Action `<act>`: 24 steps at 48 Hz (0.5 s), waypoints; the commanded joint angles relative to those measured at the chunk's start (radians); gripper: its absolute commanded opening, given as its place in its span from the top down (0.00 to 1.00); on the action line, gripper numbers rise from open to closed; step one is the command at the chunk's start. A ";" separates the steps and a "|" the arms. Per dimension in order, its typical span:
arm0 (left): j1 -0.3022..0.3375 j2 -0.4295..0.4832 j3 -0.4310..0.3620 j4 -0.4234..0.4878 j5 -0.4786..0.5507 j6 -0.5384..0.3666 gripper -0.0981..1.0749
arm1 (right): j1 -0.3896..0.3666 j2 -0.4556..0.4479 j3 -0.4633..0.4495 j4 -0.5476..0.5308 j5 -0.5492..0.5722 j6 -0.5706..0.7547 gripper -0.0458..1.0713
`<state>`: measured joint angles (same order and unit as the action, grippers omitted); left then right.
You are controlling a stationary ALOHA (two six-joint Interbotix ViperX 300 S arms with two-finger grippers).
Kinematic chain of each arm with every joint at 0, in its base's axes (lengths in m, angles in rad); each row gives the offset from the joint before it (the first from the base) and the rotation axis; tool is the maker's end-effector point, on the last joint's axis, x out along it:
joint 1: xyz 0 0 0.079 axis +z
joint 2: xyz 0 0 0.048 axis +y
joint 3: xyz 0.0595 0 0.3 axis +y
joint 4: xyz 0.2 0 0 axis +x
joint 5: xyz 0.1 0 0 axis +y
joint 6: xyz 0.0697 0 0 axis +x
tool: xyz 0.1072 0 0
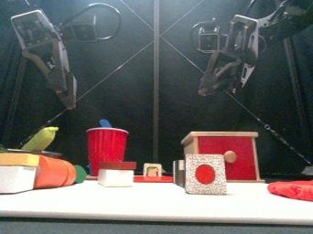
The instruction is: Hand over to right arm
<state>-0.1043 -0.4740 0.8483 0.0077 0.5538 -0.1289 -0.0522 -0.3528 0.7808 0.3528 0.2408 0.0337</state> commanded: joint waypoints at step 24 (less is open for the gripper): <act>-0.144 0.046 0.060 0.262 -0.110 -0.052 0.11 | -0.011 0.037 -0.048 0.003 -0.009 -0.003 0.43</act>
<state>-0.2439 -0.4357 0.9219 0.2301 0.4571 -0.1825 -0.0614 -0.3145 0.7808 0.3528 0.2393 0.0337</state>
